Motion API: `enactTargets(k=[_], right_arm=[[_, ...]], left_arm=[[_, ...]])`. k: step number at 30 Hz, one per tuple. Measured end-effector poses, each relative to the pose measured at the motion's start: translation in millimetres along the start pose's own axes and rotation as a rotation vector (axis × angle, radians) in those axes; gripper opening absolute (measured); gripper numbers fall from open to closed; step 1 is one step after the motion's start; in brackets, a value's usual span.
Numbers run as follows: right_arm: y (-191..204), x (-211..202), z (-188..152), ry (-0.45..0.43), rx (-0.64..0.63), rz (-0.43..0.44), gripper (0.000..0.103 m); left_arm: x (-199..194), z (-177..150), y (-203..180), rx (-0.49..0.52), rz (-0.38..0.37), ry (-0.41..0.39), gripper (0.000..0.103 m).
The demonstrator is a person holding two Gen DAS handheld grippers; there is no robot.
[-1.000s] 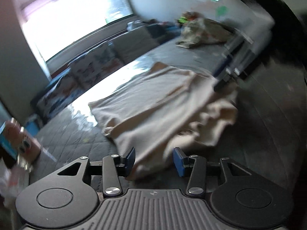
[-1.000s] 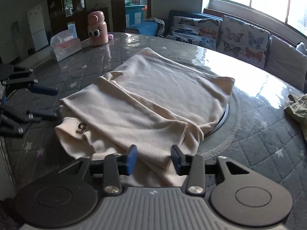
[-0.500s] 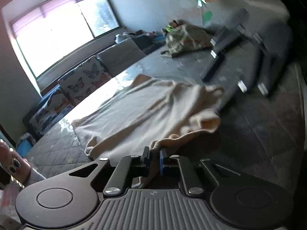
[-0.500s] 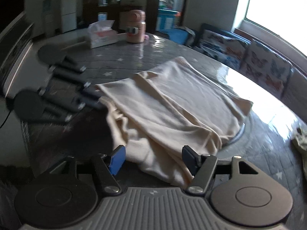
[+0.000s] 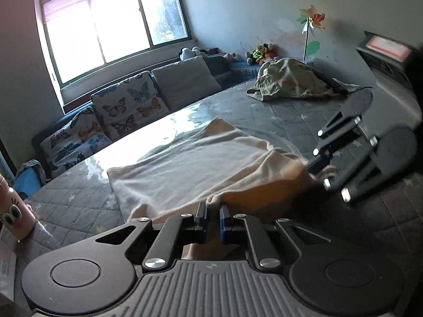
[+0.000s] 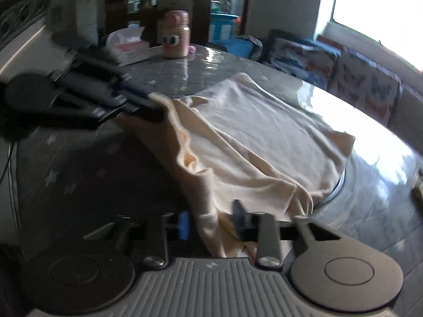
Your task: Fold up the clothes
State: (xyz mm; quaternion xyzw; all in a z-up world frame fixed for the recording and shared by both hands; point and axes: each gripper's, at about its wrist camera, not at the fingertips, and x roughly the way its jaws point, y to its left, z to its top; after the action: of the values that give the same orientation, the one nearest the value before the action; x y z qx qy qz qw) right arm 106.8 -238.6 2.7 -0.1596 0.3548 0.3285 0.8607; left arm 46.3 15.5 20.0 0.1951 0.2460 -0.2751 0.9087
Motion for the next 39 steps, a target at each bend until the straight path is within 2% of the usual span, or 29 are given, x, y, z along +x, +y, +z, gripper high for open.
enactTargets(k=[5,8,9,16,19,21,24,30,36,39], right_arm=[[-18.4,-5.2,6.2,-0.020,0.110,0.031,0.012],[-23.1,-7.2,12.6,-0.037,0.140,0.032,0.011],[-24.2,-8.3,15.1,-0.044,0.148,0.033,0.011],[-25.9,-11.0,26.5,-0.078,0.166,0.021,0.010],[-26.2,-12.5,25.1,-0.090,0.175,0.017,0.010],[-25.7,-14.0,22.9,-0.099,0.183,0.012,0.009],[-23.1,-17.4,18.9,-0.112,0.189,0.010,0.008],[-12.5,-42.4,13.7,-0.159,0.166,0.024,0.008],[8.8,-84.4,2.7,-0.183,0.145,0.078,0.008],[22.7,-105.2,-1.9,-0.191,0.127,0.105,0.008]], left_arm=[[-10.4,-14.9,-3.7,0.008,0.000,0.007,0.019],[-16.3,-24.3,-8.0,0.027,0.019,0.016,0.040],[-17.4,-26.7,-8.9,0.032,0.024,0.018,0.042],[-9.1,-36.6,-18.1,0.115,0.098,0.035,0.046],[-1.3,-38.0,-17.1,0.143,0.105,0.048,0.043],[2.8,-40.9,-15.2,0.155,0.109,0.060,0.018],[1.0,-42.5,-12.7,0.144,0.112,0.062,0.007],[-31.8,-35.3,-14.8,0.131,0.096,0.010,0.005],[-92.6,-33.1,-24.0,0.083,0.049,-0.022,0.005],[-120.1,-30.8,-30.5,0.085,0.050,-0.041,0.005]])
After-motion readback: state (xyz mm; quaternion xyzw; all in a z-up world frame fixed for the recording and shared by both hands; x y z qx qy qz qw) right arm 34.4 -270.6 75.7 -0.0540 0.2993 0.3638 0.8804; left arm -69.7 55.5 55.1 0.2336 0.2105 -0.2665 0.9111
